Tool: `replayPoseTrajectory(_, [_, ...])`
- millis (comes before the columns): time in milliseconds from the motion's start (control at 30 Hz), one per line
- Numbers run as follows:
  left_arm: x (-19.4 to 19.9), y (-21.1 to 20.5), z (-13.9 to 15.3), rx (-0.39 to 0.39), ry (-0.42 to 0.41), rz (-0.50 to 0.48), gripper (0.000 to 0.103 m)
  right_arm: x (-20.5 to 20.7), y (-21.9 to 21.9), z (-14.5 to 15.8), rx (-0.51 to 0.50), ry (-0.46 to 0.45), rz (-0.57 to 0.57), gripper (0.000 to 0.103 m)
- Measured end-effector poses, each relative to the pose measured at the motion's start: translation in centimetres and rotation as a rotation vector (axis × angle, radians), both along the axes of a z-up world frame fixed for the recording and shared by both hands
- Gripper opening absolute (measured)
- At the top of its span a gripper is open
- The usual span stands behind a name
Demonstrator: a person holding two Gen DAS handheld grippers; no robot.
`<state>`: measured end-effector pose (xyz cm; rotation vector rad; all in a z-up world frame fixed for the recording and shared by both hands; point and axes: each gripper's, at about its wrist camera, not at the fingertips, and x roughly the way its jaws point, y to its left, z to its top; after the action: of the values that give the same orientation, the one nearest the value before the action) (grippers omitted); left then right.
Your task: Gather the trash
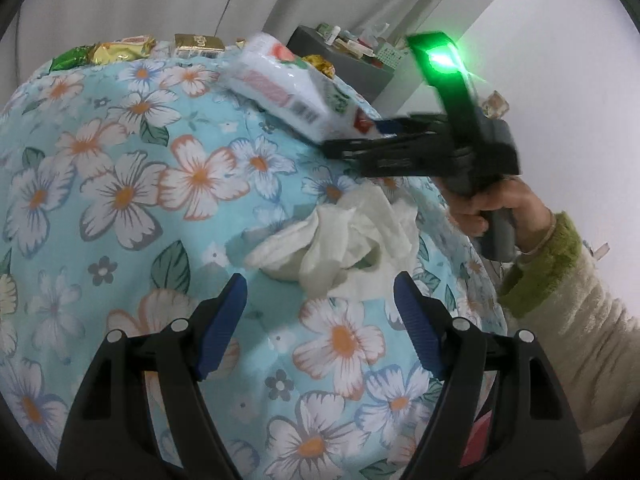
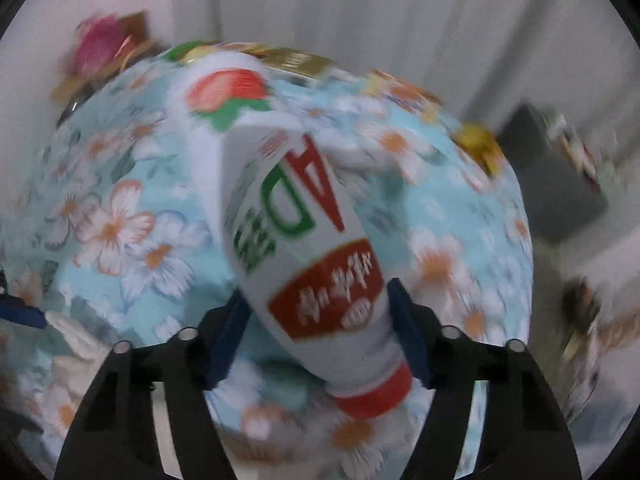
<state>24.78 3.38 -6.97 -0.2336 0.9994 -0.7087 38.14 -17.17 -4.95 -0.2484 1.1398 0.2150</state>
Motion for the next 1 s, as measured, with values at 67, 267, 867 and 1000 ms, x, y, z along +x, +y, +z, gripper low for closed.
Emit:
replayPoseTrajectory(67, [0.2,-0.1,0.3,0.009,-0.020,0.004,0.071,-1.0,-2.2,0.2,0.040,0.032,-0.069,0.062])
replayPoseTrajectory(267, [1.5,-1.9,1.3,0.043,-0.098,0.007,0.071,-9.3,-10.0,0.3,0.238,0.134,-0.353,0.058])
replayPoseTrajectory(867, [-4.4,-1.7,1.5,0.092,-0.026,-0.002,0.009,-25.8,-7.3,-1.0,0.600,0.062,-0.551,0.056])
replayPoseTrajectory(1000, [-9.9,0.5,0.6,0.047,0.096,-0.005,0.010,-26.7,-5.7,-1.0,0.631,0.085,-0.519,0.056])
